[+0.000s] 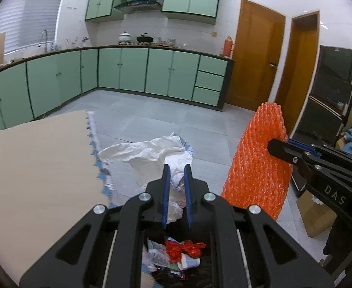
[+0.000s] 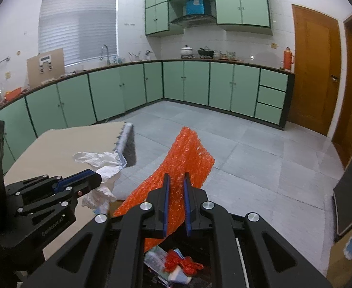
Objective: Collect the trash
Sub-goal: 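Lift the tissue and mesh net and carry both toward the black bin, then open both tools over the bin to drop the tissue and mesh net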
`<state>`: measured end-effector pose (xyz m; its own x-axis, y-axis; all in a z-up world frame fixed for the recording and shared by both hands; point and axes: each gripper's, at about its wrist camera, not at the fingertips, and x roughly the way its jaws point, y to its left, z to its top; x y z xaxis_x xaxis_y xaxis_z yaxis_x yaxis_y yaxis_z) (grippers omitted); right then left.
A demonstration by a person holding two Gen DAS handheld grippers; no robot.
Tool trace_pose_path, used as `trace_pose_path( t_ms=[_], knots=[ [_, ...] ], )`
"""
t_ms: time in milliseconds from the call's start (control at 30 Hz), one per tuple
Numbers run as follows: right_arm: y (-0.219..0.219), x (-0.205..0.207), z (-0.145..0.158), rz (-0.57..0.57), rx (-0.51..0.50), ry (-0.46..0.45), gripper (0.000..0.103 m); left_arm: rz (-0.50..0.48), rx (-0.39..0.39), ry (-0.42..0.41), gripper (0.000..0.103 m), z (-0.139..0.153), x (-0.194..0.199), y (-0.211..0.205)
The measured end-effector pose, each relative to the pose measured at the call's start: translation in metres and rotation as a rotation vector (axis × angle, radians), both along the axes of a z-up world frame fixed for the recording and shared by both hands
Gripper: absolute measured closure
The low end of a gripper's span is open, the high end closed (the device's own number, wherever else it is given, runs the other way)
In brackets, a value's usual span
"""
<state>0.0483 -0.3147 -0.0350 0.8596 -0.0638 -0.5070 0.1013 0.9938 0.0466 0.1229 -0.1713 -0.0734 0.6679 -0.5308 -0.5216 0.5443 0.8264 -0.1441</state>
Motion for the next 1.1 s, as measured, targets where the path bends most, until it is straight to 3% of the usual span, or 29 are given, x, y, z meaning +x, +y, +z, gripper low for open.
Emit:
trace_pose_path(
  t_ms=[267, 700, 1033, 1100],
  knots=[
    [-0.024, -0.005, -0.032, -0.049, 0.013, 0.056, 0.093, -0.035, 0.023, 0.017, 0.093, -0.030, 0.005, -0.022],
    [-0.049, 0.023, -0.100, -0.071, 0.071, 0.208, 0.093, -0.058, 0.117, 0.106, 0.092, -0.074, 0.034, -0.042],
    [-0.054, 0.043, -0.120, -0.053, 0.088, 0.266, 0.091, -0.059, 0.147, 0.157, 0.089, -0.090, 0.044, -0.048],
    [-0.055, 0.046, -0.123, -0.051, 0.094, 0.277, 0.085, -0.058, 0.144, 0.155, 0.089, -0.088, 0.045, -0.049]
  ],
)
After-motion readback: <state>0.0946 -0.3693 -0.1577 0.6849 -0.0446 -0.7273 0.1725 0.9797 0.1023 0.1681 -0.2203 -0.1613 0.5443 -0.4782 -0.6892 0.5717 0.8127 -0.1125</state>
